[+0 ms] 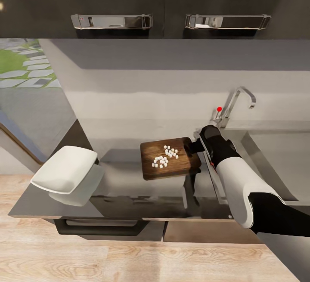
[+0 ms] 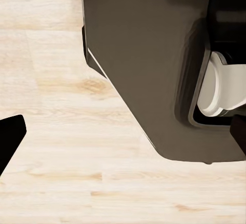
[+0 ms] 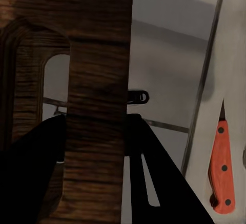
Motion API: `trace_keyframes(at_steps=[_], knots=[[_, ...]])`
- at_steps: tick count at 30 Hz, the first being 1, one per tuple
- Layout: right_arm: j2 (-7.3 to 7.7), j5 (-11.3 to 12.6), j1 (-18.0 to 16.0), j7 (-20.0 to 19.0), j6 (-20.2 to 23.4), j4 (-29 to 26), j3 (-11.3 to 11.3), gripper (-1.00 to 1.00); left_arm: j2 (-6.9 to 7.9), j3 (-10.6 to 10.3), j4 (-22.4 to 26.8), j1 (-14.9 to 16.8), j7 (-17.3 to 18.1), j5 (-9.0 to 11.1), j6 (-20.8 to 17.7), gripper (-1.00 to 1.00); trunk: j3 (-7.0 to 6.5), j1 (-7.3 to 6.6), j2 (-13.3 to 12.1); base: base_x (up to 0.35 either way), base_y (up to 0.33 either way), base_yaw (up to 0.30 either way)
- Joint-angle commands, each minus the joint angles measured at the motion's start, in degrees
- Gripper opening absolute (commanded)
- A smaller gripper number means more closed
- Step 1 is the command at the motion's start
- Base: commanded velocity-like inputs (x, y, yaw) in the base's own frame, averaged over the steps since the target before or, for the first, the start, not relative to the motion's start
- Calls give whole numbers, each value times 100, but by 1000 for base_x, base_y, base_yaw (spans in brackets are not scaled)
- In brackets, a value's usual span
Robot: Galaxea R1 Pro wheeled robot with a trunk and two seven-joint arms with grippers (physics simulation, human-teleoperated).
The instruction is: In the kitchen, take the Vidalia onion out of the sink, dice it on the chopping board with the paring knife, put the diced onion into the bowl on the countertop, then place both the paring knife and the chopping board into the sink.
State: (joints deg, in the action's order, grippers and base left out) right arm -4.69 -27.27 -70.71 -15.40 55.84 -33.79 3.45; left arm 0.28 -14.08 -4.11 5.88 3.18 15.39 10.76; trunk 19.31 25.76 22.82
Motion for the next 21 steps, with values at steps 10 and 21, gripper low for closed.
trace_keyframes(at_steps=[10,21], knots=[[-10,-48,-4,-28,6,-14,39,-100,-1,-43,-23,9,33,60,40,100,9,3,10,0,0,0],[8,-47,-4,-48,-134,59,40,-100,-1,-43,-22,9,33,58,40,100,9,3,10,0,0,0]])
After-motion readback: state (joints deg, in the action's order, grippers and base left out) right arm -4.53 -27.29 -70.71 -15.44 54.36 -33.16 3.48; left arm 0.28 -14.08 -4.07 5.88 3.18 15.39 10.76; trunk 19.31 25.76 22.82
